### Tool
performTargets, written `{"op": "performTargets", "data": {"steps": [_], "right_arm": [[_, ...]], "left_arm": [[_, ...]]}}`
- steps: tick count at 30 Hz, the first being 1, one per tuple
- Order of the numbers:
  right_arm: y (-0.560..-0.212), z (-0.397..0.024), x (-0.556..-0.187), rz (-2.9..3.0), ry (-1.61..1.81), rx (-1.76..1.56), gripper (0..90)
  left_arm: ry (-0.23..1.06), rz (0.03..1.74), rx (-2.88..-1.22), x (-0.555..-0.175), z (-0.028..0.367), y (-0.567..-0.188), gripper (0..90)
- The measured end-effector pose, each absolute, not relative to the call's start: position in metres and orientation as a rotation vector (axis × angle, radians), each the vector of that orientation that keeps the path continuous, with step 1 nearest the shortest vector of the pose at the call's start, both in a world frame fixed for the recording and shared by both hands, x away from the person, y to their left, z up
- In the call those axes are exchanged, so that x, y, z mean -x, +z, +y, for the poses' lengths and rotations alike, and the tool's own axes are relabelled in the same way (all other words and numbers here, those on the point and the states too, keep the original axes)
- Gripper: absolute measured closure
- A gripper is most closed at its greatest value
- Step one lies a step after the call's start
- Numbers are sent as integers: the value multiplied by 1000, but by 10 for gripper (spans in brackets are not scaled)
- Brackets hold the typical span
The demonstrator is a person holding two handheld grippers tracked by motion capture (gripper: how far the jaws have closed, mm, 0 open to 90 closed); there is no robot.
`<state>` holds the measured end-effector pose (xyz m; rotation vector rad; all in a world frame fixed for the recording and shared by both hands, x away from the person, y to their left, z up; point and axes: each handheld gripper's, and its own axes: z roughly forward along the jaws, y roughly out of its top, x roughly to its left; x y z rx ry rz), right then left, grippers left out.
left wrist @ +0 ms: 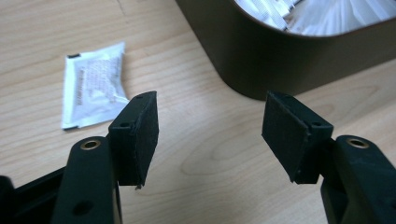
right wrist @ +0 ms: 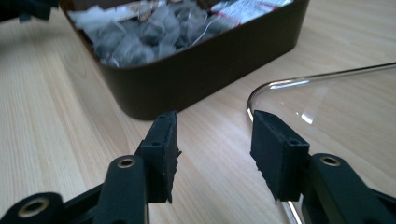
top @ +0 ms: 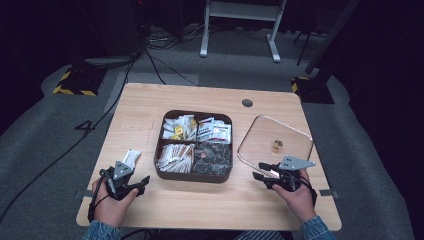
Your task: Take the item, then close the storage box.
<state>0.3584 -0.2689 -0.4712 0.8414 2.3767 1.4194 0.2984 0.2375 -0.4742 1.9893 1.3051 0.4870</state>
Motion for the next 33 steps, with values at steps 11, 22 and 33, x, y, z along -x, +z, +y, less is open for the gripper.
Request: {"op": "performTargets", "data": {"steps": [11, 22, 33], "right_arm": [[-448, -303, -371, 2203, 1516, -1017, 460], [-450, -326, -402, 2135, 1364, -1175, 415], [-457, -331, -425, 2090, 1181, -1232, 388]], "left_arm": [[460, 1257, -2062, -296, 232, -484, 346], [430, 1224, -2107, -288, 228, -491, 347], [428, 1193, -2141, -282, 223, -496, 348]]}}
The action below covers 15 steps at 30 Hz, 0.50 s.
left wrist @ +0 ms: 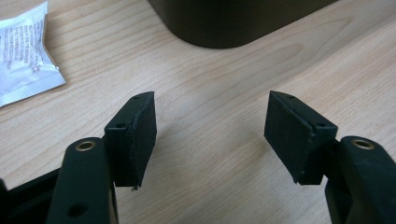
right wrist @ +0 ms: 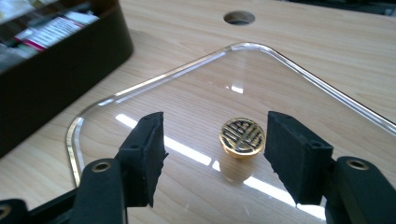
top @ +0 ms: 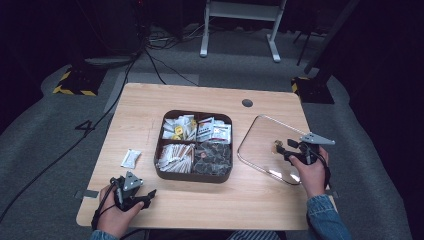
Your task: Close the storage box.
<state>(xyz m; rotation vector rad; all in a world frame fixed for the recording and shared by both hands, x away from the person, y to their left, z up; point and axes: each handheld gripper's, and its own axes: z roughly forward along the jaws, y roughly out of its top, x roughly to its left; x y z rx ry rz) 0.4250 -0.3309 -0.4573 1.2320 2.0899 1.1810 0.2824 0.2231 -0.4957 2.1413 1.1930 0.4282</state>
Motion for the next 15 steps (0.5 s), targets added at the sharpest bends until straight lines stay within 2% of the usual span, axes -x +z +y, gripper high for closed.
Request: {"op": "performTargets", "data": {"steps": [15], "right_arm": [[-484, -323, -456, 2109, 1040, -1313, 387]], "left_arm": [[453, 1171, -2095, -281, 226, -504, 323]]}}
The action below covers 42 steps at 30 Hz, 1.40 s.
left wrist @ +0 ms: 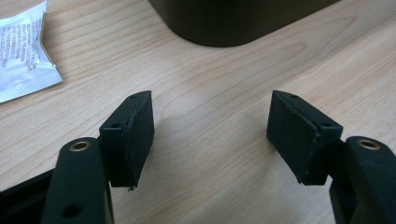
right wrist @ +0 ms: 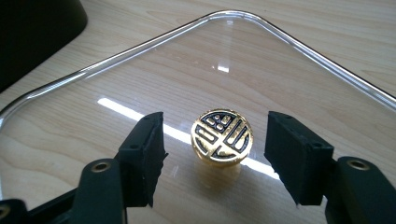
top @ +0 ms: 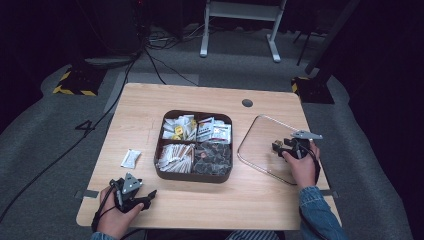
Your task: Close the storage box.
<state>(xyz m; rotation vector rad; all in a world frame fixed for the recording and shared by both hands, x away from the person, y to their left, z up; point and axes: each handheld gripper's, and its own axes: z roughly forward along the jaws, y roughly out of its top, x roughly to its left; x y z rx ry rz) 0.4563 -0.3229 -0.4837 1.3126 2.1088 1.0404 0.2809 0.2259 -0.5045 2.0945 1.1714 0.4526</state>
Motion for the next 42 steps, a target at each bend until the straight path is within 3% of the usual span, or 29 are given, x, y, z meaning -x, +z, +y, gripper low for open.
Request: {"op": "performTargets", "data": {"steps": [9, 15, 31, 42], "right_arm": [[-495, -322, -470, 2146, 995, -1352, 445], [-497, -323, -471, 2149, 1015, -1342, 584], [-495, -323, -470, 2159, 1022, -1322, 590], [-466, -325, -463, 2161, 1058, -1283, 590]], "left_arm": [[453, 1168, -2097, -281, 226, -505, 322], [453, 1168, -2097, -281, 226, -505, 321], [454, 1168, -2096, -281, 226, -505, 320], [454, 1168, -2096, -281, 226, -505, 320]]}}
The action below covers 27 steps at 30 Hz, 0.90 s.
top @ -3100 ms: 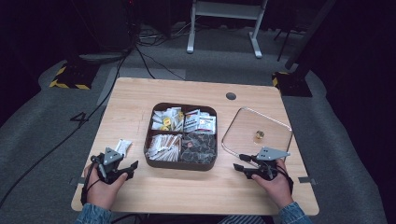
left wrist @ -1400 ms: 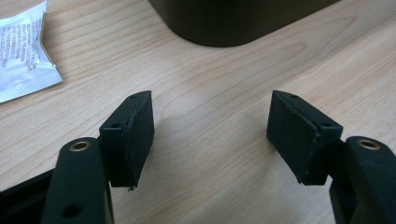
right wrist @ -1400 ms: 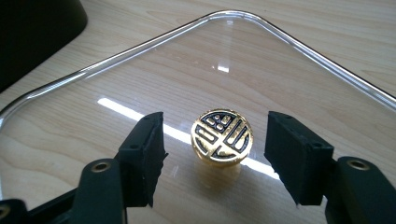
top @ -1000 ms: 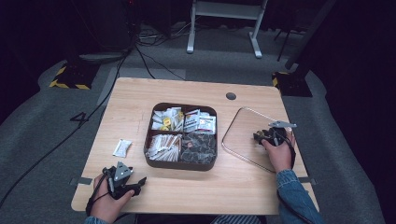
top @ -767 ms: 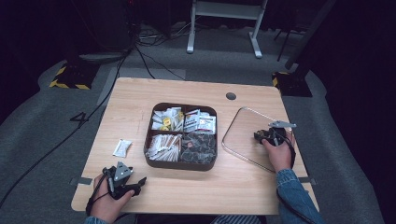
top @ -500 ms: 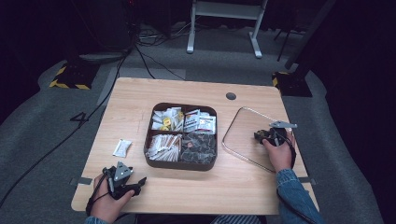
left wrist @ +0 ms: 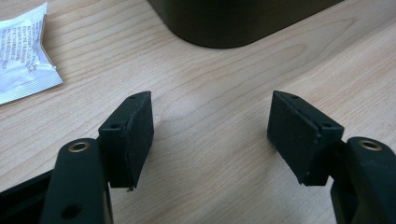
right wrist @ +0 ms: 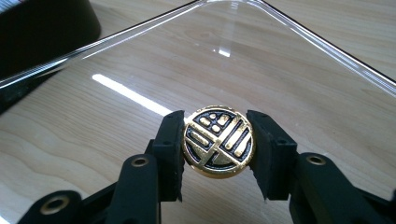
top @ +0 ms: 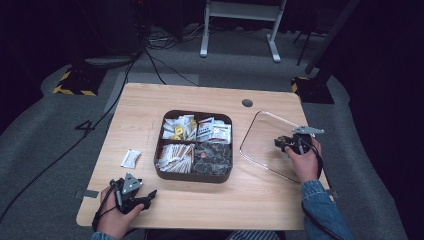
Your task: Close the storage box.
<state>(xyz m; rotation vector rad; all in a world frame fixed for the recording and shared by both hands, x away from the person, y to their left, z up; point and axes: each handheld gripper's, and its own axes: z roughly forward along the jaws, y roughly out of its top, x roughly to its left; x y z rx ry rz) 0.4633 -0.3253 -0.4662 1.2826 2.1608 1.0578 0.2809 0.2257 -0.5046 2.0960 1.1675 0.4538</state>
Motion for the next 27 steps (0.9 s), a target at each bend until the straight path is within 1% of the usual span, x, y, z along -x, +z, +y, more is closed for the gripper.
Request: {"op": "performTargets", "data": {"steps": [16, 27], "right_arm": [[-424, -326, -450, 2146, 1135, -1231, 590], [-404, -310, -445, 2164, 1169, -1177, 590]], "left_arm": [[454, 1168, -2096, -281, 226, -505, 320], [454, 1168, -2096, -281, 226, -505, 320]]}}
